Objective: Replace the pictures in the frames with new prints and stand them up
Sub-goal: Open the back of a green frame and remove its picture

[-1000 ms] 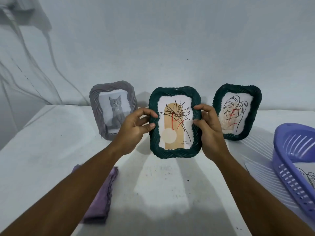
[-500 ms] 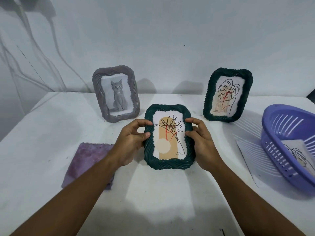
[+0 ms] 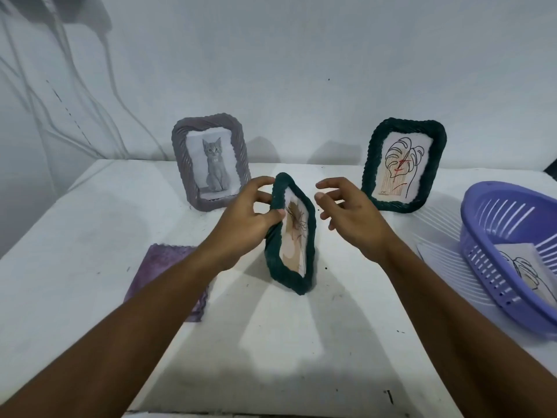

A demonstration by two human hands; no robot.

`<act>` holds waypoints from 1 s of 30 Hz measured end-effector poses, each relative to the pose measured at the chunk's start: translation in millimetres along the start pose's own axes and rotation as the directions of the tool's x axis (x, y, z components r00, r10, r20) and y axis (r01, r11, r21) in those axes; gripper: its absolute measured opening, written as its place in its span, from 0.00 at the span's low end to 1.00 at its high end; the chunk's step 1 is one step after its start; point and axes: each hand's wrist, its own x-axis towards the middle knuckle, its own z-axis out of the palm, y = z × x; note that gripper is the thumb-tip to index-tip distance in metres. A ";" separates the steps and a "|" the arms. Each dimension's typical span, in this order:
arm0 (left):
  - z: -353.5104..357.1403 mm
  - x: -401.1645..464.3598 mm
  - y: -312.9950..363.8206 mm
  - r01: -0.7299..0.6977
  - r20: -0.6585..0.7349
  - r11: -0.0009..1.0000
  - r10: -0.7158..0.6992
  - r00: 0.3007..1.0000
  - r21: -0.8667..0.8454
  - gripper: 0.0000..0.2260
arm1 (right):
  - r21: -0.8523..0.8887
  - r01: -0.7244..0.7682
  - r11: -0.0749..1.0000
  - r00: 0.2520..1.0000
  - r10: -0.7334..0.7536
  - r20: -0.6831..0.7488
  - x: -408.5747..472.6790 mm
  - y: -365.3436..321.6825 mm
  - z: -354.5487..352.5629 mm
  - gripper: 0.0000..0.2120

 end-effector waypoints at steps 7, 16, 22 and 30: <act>31.2 2.5 14.7 0.102 0.114 0.948 -0.070 0.991 -0.302 0.13 | 0.010 -0.011 1.000 0.999 0.012 -0.032 10.8 -15.6 -15.6 0.12; 34.2 10.6 -30.5 -0.074 0.137 0.995 0.065 0.988 0.061 0.08 | -0.154 -0.076 0.985 0.990 0.056 -0.126 5.6 -3.3 -46.4 0.11; 13.3 2.0 -79.5 -0.221 0.144 0.875 0.175 0.974 0.432 0.20 | 0.083 -0.195 0.977 0.979 0.200 -0.048 -21.5 41.0 -27.1 0.10; 11.9 -30.2 -106.1 -0.300 0.133 0.772 0.274 0.953 0.561 0.27 | -0.299 -0.112 0.948 0.993 0.114 -0.013 -44.0 76.7 -3.1 0.13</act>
